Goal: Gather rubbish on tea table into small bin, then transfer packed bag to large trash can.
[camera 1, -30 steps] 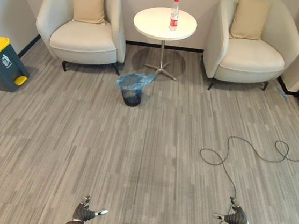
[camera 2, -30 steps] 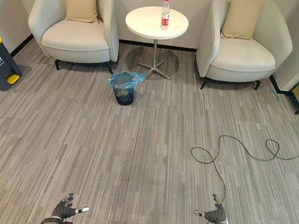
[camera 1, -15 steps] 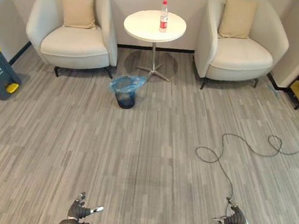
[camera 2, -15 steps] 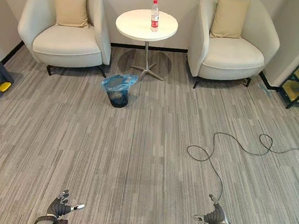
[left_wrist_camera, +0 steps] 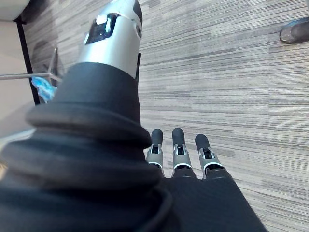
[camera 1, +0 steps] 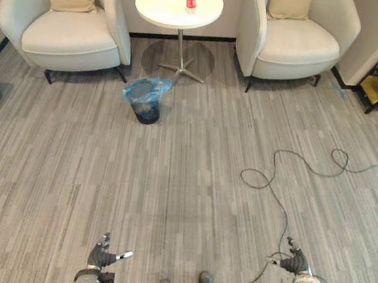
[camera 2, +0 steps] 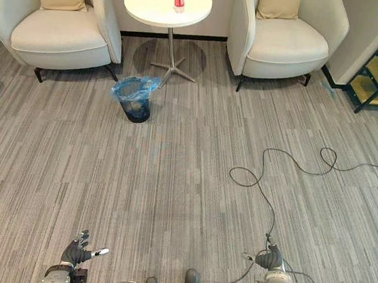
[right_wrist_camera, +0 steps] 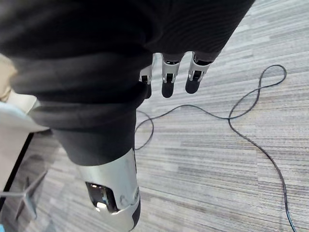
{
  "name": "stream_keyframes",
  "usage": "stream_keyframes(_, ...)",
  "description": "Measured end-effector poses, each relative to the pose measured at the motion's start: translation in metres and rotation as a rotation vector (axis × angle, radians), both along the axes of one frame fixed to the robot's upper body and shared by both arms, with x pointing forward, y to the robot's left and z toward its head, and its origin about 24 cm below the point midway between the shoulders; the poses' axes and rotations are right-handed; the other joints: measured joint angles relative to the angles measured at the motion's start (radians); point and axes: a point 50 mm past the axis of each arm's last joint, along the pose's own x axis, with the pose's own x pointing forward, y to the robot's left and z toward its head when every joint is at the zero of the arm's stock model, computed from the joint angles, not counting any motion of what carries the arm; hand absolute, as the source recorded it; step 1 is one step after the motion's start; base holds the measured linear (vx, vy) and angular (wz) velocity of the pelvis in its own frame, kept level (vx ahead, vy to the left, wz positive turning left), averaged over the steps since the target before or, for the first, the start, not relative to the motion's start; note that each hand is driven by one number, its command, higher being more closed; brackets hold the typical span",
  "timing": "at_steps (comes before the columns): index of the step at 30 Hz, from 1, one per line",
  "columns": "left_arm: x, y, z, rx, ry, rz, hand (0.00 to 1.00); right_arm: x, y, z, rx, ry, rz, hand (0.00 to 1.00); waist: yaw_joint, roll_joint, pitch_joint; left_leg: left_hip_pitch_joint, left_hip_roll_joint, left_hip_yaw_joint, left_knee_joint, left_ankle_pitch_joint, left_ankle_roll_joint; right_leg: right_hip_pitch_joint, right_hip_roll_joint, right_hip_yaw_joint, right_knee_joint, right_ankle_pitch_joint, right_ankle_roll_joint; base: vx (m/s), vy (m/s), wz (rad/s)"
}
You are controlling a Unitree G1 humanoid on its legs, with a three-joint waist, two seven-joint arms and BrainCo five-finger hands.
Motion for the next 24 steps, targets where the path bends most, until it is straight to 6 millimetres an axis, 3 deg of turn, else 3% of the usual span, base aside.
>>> stream_keyframes(2,0.006,0.001,0.002,0.003,-0.014,-0.003,0.0,-0.001,-0.001,0.0,0.01,-0.003,-0.012,0.0,-0.009,-0.003,0.01,0.04,0.015,-0.005,-0.018,-0.016,-0.013,-0.063,-0.031,-0.06,-0.074,0.004,-0.009,0.36,-0.032,0.21)
stream_keyframes(4,0.019,-0.001,0.007,-0.002,-0.051,-0.008,0.0,0.0,-0.002,0.0,0.009,-0.005,-0.016,0.0,-0.035,0.008,0.029,0.073,0.04,-0.049,-0.048,-0.014,-0.029,-0.107,-0.034,-0.08,-0.277,0.102,0.0,0.48,-0.107,0.66)
stream_keyframes(5,0.029,-0.003,0.01,-0.006,-0.075,-0.014,0.0,-0.001,-0.004,0.001,0.007,-0.005,-0.024,0.0,-0.051,0.004,0.045,0.104,0.059,-0.081,-0.072,-0.012,-0.039,-0.105,-0.031,-0.086,-0.373,0.236,-0.007,0.59,-0.194,0.75)
stream_keyframes(6,0.036,-0.006,0.012,-0.009,-0.093,-0.016,0.0,-0.002,-0.005,0.001,0.003,-0.003,-0.027,0.0,-0.058,0.008,0.047,0.113,0.083,-0.111,-0.079,-0.004,-0.07,-0.087,-0.019,-0.085,-0.396,0.341,-0.076,0.59,-0.213,0.59)
stream_keyframes(7,0.041,-0.008,0.014,-0.011,-0.105,-0.018,0.0,0.002,-0.007,0.003,0.001,-0.015,-0.032,0.0,-0.055,0.02,0.056,0.113,0.098,-0.125,-0.075,0.009,-0.091,-0.098,-0.018,-0.096,-0.345,0.315,-0.084,0.57,-0.233,0.41)
stream_keyframes(9,0.044,-0.011,0.014,-0.013,-0.111,-0.021,0.0,0.005,-0.013,0.007,-0.002,-0.035,-0.066,0.0,-0.063,0.024,0.06,0.113,0.104,-0.181,0.019,0.049,-0.154,-0.121,-0.06,-0.105,-0.129,0.153,-0.104,0.69,-0.318,0.49)
stream_keyframes(10,0.041,-0.012,0.012,-0.017,-0.104,-0.011,0.0,0.004,-0.012,0.007,-0.002,-0.031,-0.06,0.0,-0.062,0.034,0.061,0.053,0.124,-0.187,0.262,0.095,-0.169,-0.04,-0.053,-0.13,-0.119,0.063,-0.098,0.73,-0.34,0.49)
stream_keyframes(12,0.037,-0.014,0.01,-0.026,-0.091,-0.008,0.0,0.006,-0.01,0.007,-0.003,-0.029,-0.04,0.0,-0.047,0.048,0.067,-0.098,0.187,-0.182,0.611,0.204,-0.177,0.067,-0.008,-0.153,-0.197,0.03,-0.104,0.54,-0.246,0.17)
stream_keyframes(13,0.033,-0.015,0.008,-0.031,-0.079,-0.005,0.0,0.011,-0.005,0.008,0.005,-0.041,-0.033,0.0,-0.025,0.062,0.072,-0.207,0.242,-0.154,0.848,0.165,-0.123,0.159,0.042,-0.144,-0.276,0.028,-0.114,0.45,-0.175,-0.19)
stream_keyframes(15,0.029,-0.015,0.006,-0.032,-0.064,-0.001,0.0,0.013,-0.002,0.008,0.015,-0.049,-0.035,0.0,0.001,0.041,0.085,-0.31,0.246,-0.119,0.968,0.134,-0.071,0.288,0.061,-0.139,-0.378,0.028,-0.115,0.57,-0.148,-0.14)
stream_keyframes(16,0.028,-0.014,0.006,-0.032,-0.067,0.001,0.0,0.017,-0.003,0.01,0.021,-0.066,-0.05,0.0,0.019,0.013,0.098,-0.396,0.217,-0.064,0.934,0.111,-0.042,0.407,0.06,-0.135,-0.481,0.03,-0.112,0.68,-0.149,0.04)
stream_keyframes(17,0.03,-0.015,0.008,-0.031,-0.078,-0.001,0.0,0.018,-0.004,0.01,0.021,-0.073,-0.063,0.0,0.027,0.0,0.099,-0.436,0.2,-0.041,0.888,0.105,-0.036,0.441,0.056,-0.127,-0.514,0.03,-0.111,0.69,-0.115,-0.15)
stream_keyframes(18,0.031,-0.015,0.01,-0.033,-0.089,0.0,0.0,0.019,-0.007,0.012,0.015,-0.079,-0.068,0.0,0.041,-0.015,0.101,-0.502,0.165,0.0,0.754,0.09,-0.047,0.488,0.047,-0.112,-0.561,0.032,-0.108,0.7,-0.041,-0.46)
stream_keyframes(20,0.029,-0.015,0.01,-0.042,-0.094,0.015,0.0,0.029,-0.007,0.017,0.014,-0.103,-0.072,0.0,0.071,-0.018,0.108,-0.569,0.103,0.032,0.456,0.11,-0.056,0.55,0.031,-0.081,-0.61,0.026,-0.096,0.61,0.054,-0.64)
stream_keyframes(21,0.026,-0.017,0.008,-0.057,-0.088,0.028,0.0,0.03,-0.007,0.017,0.015,-0.101,-0.071,0.0,0.088,-0.009,0.105,-0.566,0.065,0.027,0.194,0.196,-0.08,0.598,0.027,-0.05,-0.637,0.016,-0.08,0.53,0.106,-0.64)
stream_keyframes(22,0.022,-0.019,0.006,-0.065,-0.08,0.038,0.0,0.029,-0.008,0.016,0.01,-0.097,-0.07,0.0,0.101,0.009,0.097,-0.556,0.061,0.019,0.08,0.229,-0.088,0.622,0.041,-0.03,-0.653,0.013,-0.077,0.69,0.189,-0.88)
stream_keyframes(23,0.013,-0.019,0.003,-0.068,-0.059,0.053,0.0,0.024,-0.007,0.012,0.012,-0.076,-0.072,0.0,0.113,0.021,0.084,-0.561,0.058,-0.012,0.068,0.341,-0.036,0.674,0.05,0.014,-0.667,-0.016,-0.07,0.72,0.237,-0.48)
stream_keyframes(24,0.014,-0.016,0.004,-0.064,-0.067,0.08,0.0,0.023,-0.001,0.009,0.028,-0.069,-0.073,0.0,0.108,-0.017,0.073,-0.572,0.019,-0.023,0.125,0.363,0.012,0.687,0.006,0.023,-0.641,-0.02,-0.063,0.73,0.248,-0.26)
